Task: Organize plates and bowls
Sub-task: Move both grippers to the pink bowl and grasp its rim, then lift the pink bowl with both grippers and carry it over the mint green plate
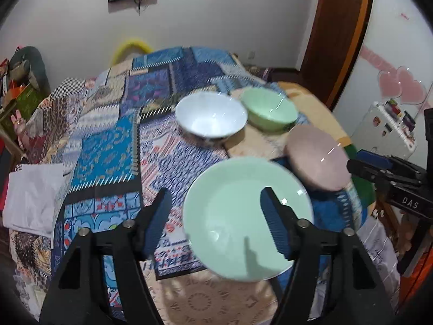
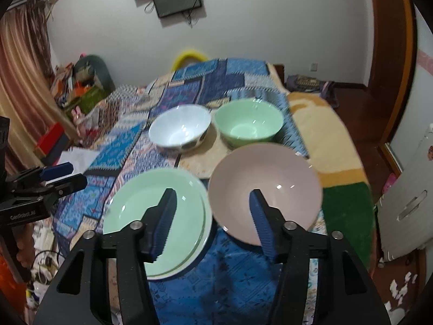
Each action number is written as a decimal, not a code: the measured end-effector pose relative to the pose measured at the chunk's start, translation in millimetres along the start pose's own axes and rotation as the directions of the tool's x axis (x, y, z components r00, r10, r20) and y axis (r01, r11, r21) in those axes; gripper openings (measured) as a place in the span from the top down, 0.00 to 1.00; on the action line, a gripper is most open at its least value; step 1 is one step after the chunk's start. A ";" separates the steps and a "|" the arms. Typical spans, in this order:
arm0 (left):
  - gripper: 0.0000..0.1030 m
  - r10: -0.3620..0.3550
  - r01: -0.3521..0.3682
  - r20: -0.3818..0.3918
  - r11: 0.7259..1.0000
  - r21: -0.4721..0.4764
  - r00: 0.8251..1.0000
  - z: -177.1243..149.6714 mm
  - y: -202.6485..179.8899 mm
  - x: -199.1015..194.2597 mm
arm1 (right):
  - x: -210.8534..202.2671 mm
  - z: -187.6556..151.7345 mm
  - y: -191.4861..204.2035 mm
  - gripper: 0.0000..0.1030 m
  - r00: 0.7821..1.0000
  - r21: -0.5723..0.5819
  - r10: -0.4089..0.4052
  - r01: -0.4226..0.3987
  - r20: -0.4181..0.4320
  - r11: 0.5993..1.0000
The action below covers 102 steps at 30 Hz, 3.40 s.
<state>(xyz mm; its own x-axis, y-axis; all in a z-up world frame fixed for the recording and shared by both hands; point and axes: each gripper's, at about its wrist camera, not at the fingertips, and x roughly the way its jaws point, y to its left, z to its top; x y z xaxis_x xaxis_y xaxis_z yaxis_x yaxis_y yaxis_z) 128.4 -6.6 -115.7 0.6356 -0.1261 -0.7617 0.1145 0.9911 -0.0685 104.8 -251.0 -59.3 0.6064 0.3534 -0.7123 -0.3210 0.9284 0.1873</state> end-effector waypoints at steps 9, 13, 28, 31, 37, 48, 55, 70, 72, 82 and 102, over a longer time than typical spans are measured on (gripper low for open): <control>0.22 -0.042 0.042 0.050 0.999 -0.008 0.998 23.8 -27.3 2.4 | -14.3 10.7 -21.5 0.34 0.995 0.017 -0.075 0.074 0.072 0.997; 0.21 -0.063 0.063 0.027 0.998 -0.014 0.998 31.1 -36.6 18.6 | -13.3 11.6 -32.8 0.32 0.992 0.027 -0.100 0.099 0.075 0.995; 0.21 -0.101 0.104 -0.106 0.995 0.015 0.989 46.3 -78.0 111.5 | 24.8 -1.2 -79.7 0.32 0.985 0.107 -0.174 0.174 -0.014 0.979; 0.21 -0.114 0.118 -0.135 0.993 0.025 0.984 46.7 -85.7 129.0 | 33.5 -4.8 -88.7 0.32 0.985 0.125 -0.172 0.175 -0.031 0.977; 0.24 -0.119 0.126 -0.165 0.991 0.036 0.979 45.1 -96.3 157.3 | 48.2 -12.7 -101.7 0.33 0.986 0.172 -0.154 0.163 -0.066 0.971; 0.59 -0.141 0.156 -0.220 0.986 0.052 0.965 41.6 -106.0 187.6 | 67.7 -25.1 -108.6 0.66 0.989 0.215 -0.080 0.106 -0.127 0.971; 0.80 -0.166 0.187 -0.254 0.981 0.060 0.953 36.6 -112.4 200.0 | 71.8 -26.9 -110.9 0.79 0.990 0.231 -0.052 0.082 -0.132 0.969; 0.86 -0.173 0.198 -0.255 0.977 0.077 0.951 35.9 -118.9 186.4 | 57.1 -23.0 -105.9 0.80 0.992 0.236 -0.062 0.087 -0.111 0.968; 0.86 -0.177 0.202 -0.243 0.976 0.082 0.954 36.8 -120.4 179.6 | 51.1 -21.9 -104.8 0.80 0.993 0.238 -0.060 0.083 -0.102 0.968; 0.86 -0.184 0.202 -0.174 0.975 0.091 0.967 42.7 -116.2 134.1 | 26.9 -7.7 -85.4 0.80 0.997 0.209 -0.064 0.071 -0.038 0.975; 0.86 -0.150 0.154 -0.079 0.987 0.051 0.986 20.1 -65.9 48.8 | 7.8 -4.2 -11.7 0.80 1.000 0.101 -0.030 0.030 0.003 0.994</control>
<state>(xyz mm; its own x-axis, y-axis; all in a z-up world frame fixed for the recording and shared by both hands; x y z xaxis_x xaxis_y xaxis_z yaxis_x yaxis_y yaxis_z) 167.2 -78.9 -135.4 0.5487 -0.2695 -0.7914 0.2500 0.9562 -0.1522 110.3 -259.6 -69.9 0.6180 0.3255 -0.7156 -0.2278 0.9454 0.2333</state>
